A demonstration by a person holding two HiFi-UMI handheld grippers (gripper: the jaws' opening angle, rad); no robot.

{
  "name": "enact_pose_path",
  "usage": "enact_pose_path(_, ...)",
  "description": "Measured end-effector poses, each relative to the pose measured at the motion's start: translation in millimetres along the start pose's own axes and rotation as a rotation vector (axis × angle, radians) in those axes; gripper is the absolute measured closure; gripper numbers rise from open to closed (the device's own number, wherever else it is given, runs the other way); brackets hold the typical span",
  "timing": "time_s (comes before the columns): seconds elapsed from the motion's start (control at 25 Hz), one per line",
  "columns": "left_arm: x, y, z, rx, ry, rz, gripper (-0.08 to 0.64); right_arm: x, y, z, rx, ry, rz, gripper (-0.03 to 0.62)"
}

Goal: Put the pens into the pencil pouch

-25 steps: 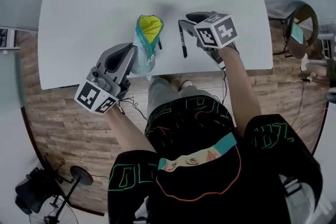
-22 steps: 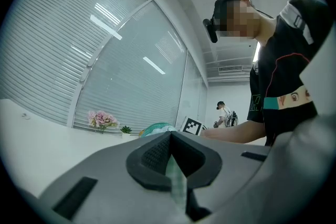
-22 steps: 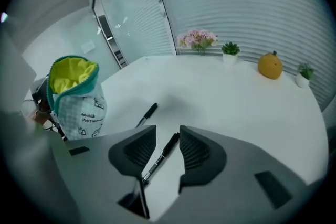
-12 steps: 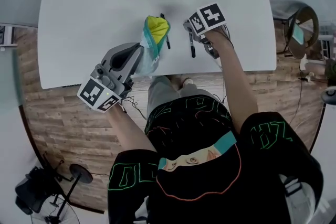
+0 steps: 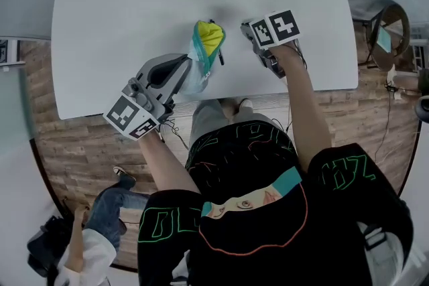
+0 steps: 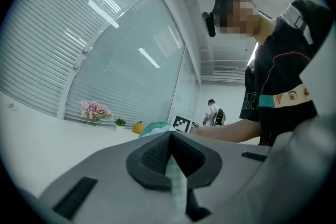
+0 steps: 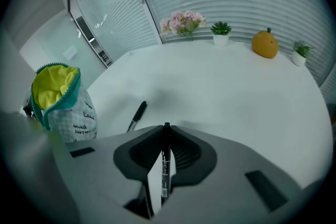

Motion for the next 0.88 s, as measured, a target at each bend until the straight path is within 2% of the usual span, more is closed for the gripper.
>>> enact_pose_path(0.4,-3,-6,0,-0.010,0.022,-0.015,0.561,65,-28,-9,-0.036,-0.027,0.448,0.544)
enact_pose_path(0.6,-10,-11,5,-0.018,0.030,-0.008,0.561,96,-37,-20,-0.047,-0.063,0.639,0.543)
enact_pose_path(0.88,-17,-25,15,-0.075,0.041,-0.023,0.561,139,-56,-37,-0.053,-0.105,0.896,0.543)
Point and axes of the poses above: the fingertips, and each gripper's own axes: x backward along the fingers, z to its right, y out of its underside, the point moved 9 cm from there along x, backward along the fingers, and after that the axes turned 5 degrees about x, right-handed, at the moved point
